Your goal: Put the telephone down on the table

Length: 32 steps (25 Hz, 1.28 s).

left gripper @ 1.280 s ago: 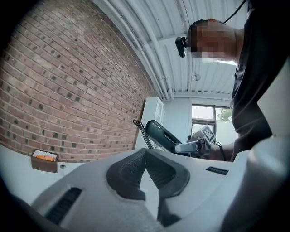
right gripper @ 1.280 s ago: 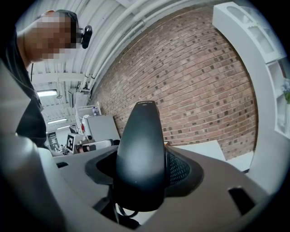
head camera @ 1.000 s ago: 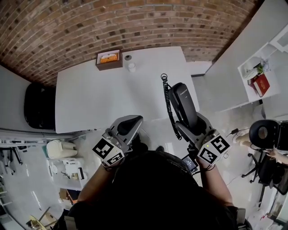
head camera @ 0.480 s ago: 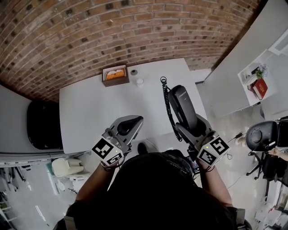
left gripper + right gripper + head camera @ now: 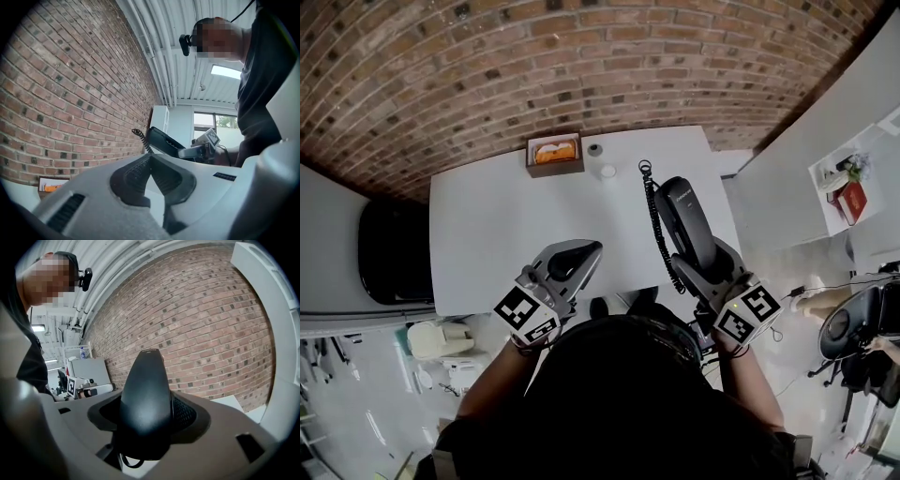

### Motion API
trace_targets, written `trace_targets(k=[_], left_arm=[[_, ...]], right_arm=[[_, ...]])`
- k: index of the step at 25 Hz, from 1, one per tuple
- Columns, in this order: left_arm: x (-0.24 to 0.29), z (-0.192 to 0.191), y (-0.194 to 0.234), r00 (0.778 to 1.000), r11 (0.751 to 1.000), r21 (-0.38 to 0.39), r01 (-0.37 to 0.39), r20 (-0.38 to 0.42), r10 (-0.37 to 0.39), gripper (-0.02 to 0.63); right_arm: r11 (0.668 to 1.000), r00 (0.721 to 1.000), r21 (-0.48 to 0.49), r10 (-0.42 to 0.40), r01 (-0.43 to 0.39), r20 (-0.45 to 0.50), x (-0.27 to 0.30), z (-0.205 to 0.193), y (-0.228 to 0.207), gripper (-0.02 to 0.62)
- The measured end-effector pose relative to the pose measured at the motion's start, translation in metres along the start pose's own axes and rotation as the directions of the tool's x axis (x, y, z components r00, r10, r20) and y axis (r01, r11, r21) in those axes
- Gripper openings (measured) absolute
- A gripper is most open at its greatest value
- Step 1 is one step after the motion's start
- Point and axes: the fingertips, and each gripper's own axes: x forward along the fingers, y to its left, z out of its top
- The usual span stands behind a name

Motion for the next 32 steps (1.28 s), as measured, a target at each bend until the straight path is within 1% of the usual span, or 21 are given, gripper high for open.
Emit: trace_targets(k=[7,13,17,23,28,32], left_arm=[[0.020,0.002,0.014,0.997,0.997,0.009,-0.081,-0.001,0.081,0.008],[0.050,0.001,0.020,0.987,0.986,0.010,-0.164,0.004,0.164,0.008],[0.072,0.000,0.026,0.974,0.974,0.005,-0.226,0.009,0.226,0.008],[0.106,-0.004,0.025,0.948,0.948,0.014,-0.317,0.023,0.317,0.008],[0.123,-0.027,0.026,0.934,0.934,-0.014,-0.358,-0.011,0.358,0.008],[0.132,-0.053,0.032,0.929,0.928,-0.046,-0.370,-0.047,0.368,0.008]], right_arm=[[0.998,0.998,-0.018,0.063,-0.063,-0.016,0.018,0.008,-0.032,0.273],[0.991,0.990,-0.035,0.125,-0.127,-0.058,0.028,0.009,-0.069,0.273],[0.983,0.981,-0.033,0.175,-0.179,-0.087,0.038,0.006,-0.095,0.273],[0.964,0.956,-0.025,0.258,-0.264,-0.139,0.047,-0.006,-0.132,0.273],[0.956,0.942,-0.012,0.285,-0.292,-0.180,0.060,-0.029,-0.158,0.273],[0.957,0.932,0.007,0.286,-0.291,-0.221,0.071,-0.051,-0.174,0.273]])
